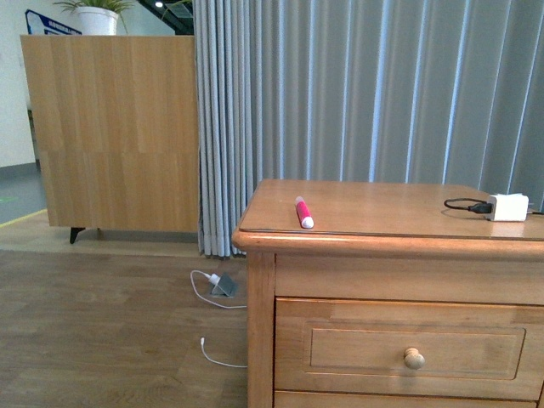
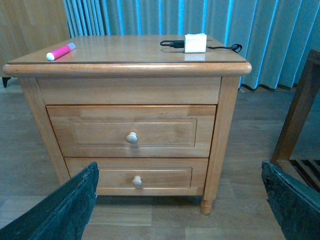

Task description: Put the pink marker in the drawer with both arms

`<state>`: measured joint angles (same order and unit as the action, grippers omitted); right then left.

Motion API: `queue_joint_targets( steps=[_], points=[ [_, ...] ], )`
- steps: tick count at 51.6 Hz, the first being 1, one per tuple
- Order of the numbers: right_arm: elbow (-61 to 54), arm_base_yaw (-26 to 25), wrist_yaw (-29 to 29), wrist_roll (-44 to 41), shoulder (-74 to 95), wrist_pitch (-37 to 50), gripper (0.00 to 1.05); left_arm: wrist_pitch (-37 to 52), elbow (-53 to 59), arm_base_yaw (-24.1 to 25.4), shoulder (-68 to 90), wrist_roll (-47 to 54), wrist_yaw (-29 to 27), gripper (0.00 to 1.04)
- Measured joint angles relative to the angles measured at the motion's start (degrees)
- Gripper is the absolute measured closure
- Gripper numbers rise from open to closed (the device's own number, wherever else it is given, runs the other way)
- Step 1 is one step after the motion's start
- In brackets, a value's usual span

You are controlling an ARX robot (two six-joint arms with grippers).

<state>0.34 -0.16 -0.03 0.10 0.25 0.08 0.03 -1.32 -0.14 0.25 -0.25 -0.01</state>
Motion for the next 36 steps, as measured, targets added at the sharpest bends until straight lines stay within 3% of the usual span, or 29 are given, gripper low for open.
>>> queue_joint_targets(
  steps=[24,29,36],
  points=[
    [0.02,0.00,-0.11,0.09,0.13,-0.22,0.08,0.00,0.00,0.00,0.00,0.00,0.00,0.06],
    [2.95,0.50,-0.92,3.82,4.72,-9.46,0.08,0.00,0.00,0.00,0.00,0.00,0.02,0.06],
    [5.22,1.95,-1.14,6.36,11.43,-8.68,0.08,0.00,0.00,0.00,0.00,0.00,0.00,0.06]
  ],
)
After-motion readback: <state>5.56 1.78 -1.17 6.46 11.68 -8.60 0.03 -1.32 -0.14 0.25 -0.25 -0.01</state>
